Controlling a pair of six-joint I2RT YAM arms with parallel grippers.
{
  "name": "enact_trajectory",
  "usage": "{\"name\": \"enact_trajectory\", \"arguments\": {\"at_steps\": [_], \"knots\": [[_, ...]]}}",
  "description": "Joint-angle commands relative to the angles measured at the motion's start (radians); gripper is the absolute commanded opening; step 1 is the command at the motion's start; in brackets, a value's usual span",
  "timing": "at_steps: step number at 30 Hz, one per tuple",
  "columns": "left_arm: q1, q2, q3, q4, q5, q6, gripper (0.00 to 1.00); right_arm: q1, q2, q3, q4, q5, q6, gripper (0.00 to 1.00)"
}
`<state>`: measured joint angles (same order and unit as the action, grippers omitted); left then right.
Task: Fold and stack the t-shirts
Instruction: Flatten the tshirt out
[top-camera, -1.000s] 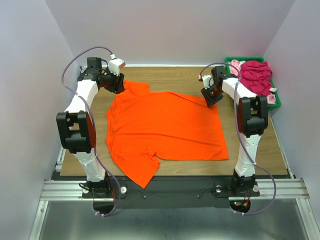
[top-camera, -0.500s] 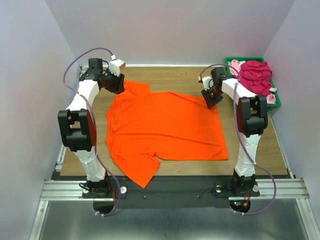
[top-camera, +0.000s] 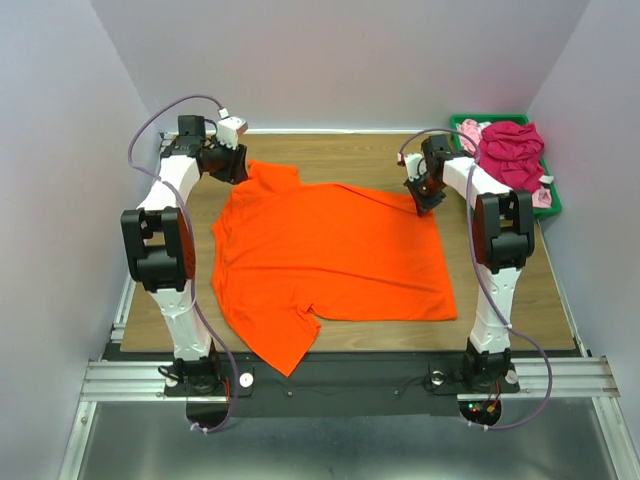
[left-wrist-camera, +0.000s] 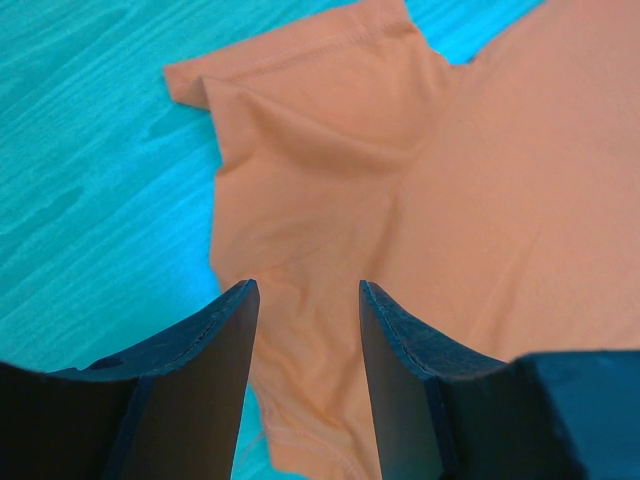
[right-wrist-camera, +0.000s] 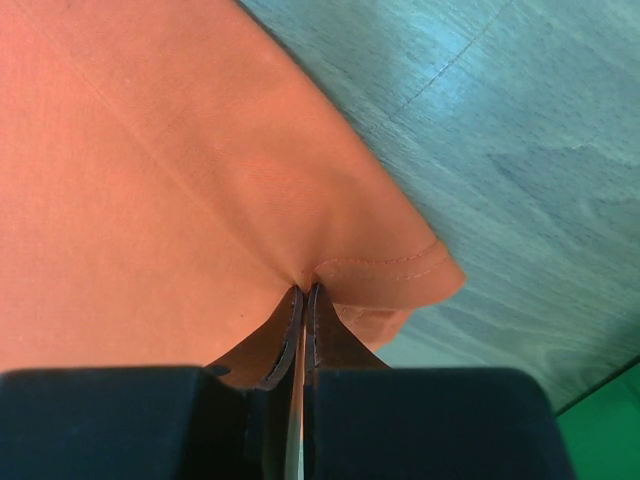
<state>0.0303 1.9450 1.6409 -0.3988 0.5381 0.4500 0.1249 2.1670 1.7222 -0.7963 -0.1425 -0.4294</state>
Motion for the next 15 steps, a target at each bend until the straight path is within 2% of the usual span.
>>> {"name": "enact_trajectory", "arguments": {"at_steps": [1, 10, 11, 12, 15], "knots": [[0.011, 0.031, 0.075, 0.044, -0.007, -0.049, 0.56, -0.004, -0.068, 0.062, 0.016, 0.009, 0.003, 0.01], [0.029, 0.209, 0.279, 0.054, 0.010, -0.138, 0.59, -0.004, -0.062, 0.119, 0.003, 0.046, -0.025, 0.01], [0.028, 0.221, 0.304, 0.060, 0.017, -0.145, 0.59, -0.002, -0.061, 0.125, 0.002, 0.049, -0.028, 0.02], [0.028, 0.244, 0.315, 0.061, 0.022, -0.154, 0.60, -0.002, -0.055, 0.123, 0.000, 0.050, -0.029, 0.15], [0.028, 0.279, 0.344, 0.064, 0.037, -0.174, 0.60, -0.002, -0.042, 0.123, -0.006, 0.050, -0.034, 0.17]]}}
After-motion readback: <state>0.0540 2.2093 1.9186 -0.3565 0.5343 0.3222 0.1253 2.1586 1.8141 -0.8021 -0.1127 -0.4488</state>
